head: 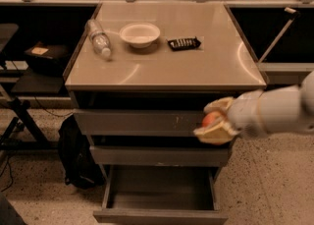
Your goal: Place apple into bottom drawer
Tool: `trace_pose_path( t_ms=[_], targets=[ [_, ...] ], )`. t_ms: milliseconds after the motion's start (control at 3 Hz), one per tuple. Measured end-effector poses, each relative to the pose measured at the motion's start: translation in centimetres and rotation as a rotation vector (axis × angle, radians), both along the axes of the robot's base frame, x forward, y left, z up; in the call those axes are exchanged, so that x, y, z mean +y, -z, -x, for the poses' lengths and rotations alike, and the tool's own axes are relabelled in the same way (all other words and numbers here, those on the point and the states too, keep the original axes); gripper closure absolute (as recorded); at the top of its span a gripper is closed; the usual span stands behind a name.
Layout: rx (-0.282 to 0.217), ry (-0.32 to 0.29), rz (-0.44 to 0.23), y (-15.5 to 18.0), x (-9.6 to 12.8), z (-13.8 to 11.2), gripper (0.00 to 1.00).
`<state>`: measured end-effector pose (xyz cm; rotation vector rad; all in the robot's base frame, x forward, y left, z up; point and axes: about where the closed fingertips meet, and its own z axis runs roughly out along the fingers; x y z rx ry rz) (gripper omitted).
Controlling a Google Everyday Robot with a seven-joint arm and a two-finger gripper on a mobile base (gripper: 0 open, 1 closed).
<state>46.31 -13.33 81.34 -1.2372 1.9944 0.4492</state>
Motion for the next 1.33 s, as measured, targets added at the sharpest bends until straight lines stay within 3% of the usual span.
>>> trace_pose_path(
  t_ms=[333,667,1000,1333],
  targets=[
    [0.121,-0.052,-0.065,12.0,3.3,1.7,1.00],
    [0.171,-0.055,-0.091,14.8,3.8,2.8,1.00],
    [0.167,-0.055,-0.089,14.6,3.8,2.7,1.00],
    [0.166,-0.031,-0.083,16.4,2.9,4.3,1.00]
  ],
)
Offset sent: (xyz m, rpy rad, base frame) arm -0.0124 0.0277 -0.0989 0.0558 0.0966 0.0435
